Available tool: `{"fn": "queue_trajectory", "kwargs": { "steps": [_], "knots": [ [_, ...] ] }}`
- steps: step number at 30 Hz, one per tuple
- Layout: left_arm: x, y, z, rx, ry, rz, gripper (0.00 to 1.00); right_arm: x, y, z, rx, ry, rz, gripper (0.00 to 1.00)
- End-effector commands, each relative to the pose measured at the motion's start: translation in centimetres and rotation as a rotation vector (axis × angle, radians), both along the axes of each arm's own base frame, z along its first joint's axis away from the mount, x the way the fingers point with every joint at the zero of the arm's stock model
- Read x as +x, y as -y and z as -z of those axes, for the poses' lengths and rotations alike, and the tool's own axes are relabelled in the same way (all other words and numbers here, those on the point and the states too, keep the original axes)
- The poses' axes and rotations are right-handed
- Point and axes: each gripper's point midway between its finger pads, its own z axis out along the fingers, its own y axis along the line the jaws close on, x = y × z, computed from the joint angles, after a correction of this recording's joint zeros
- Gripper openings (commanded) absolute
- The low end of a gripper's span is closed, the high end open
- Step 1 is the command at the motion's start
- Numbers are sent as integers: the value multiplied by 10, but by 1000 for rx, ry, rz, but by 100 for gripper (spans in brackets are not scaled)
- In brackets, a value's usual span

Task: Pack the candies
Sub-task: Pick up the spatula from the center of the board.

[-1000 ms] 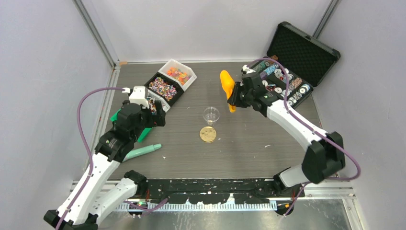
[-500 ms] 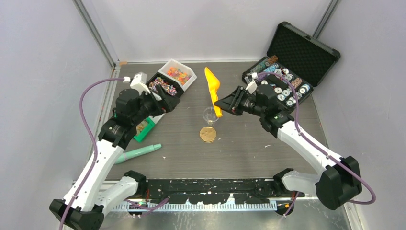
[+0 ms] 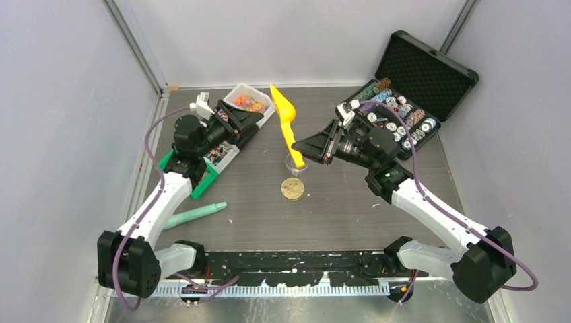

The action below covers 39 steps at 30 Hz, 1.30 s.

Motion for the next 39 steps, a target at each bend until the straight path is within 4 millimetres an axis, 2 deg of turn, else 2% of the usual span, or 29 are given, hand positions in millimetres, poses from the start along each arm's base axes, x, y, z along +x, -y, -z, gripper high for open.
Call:
{"fn": "queue_trajectory", "kwargs": {
  "steps": [1,9,13,23,29,35,39],
  "knots": [
    [-13,9,-61,-143,206,98,75,-22,-10,-26,83,55,-77,0],
    [-17,13,-66,-191,238,137,77,-29,-24,-21,74,41,-109,0],
    [-15,14,-61,-199,218,144,75,-32,-27,-24,78,47,-117,1],
    [-14,12,-63,-349,153,153,50,-36,-31,-19,72,36,-133,1],
    [-19,7,-65,-379,146,127,27,-32,-32,-12,61,23,-124,1],
    [-23,4,-67,-370,154,106,15,-30,-35,-6,64,4,-128,1],
    [-22,3,-63,-373,149,96,15,-30,-36,-8,77,2,-133,1]
  ]
}}
